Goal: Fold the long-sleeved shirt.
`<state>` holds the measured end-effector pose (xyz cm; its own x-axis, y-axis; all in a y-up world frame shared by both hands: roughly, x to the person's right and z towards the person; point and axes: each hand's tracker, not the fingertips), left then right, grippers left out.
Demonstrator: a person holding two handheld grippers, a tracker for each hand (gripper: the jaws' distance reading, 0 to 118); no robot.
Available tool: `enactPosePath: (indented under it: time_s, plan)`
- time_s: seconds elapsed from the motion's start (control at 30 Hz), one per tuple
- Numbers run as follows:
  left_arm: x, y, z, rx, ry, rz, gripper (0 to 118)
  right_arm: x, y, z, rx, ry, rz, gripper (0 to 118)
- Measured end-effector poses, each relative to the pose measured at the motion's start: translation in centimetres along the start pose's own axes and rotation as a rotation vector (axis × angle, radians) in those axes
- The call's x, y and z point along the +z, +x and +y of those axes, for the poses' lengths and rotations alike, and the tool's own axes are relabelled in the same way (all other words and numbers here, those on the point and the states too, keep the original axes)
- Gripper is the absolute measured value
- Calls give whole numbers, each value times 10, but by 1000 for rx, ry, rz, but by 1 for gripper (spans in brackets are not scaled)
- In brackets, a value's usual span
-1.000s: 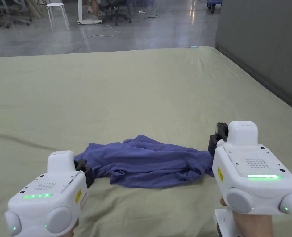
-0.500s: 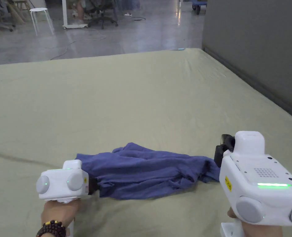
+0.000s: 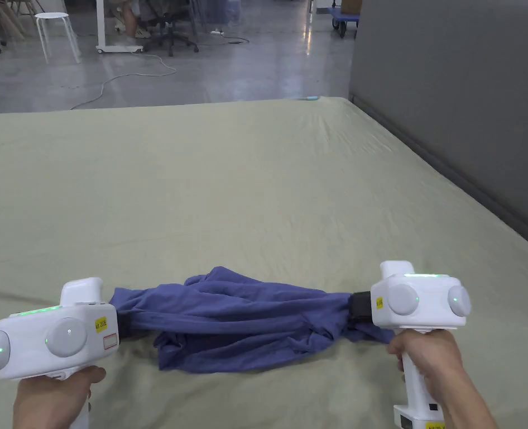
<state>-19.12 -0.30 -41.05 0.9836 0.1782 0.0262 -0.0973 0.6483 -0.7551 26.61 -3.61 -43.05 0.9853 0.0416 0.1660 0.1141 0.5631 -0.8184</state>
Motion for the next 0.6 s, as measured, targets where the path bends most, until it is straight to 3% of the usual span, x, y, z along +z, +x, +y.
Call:
enactPosePath:
  time_s: [0.03,0.1,0.17,0.2,0.23,0.43,0.6]
  plan:
    - [5,3,1,-9,4,0,1,-7,0,1,5,-7,11,84]
    - [8,4,4,-15,11,1,1,-19,-4,1,35,-23,12,49]
    - [14,4,9,-8,26,-11,1,-19,-6,1,39,-49,74,17]
    - [16,4,11,-7,30,-14,1,-16,-8,2,35,-38,68,7]
    - [20,5,14,-5,40,-16,1,-9,-11,5,47,-20,45,7]
    - [77,8,65,55,220,-81,1,75,-12,53,9,258,165,6]
    - [125,7,158,58,331,-105,1,141,-45,142,94,415,268,6]
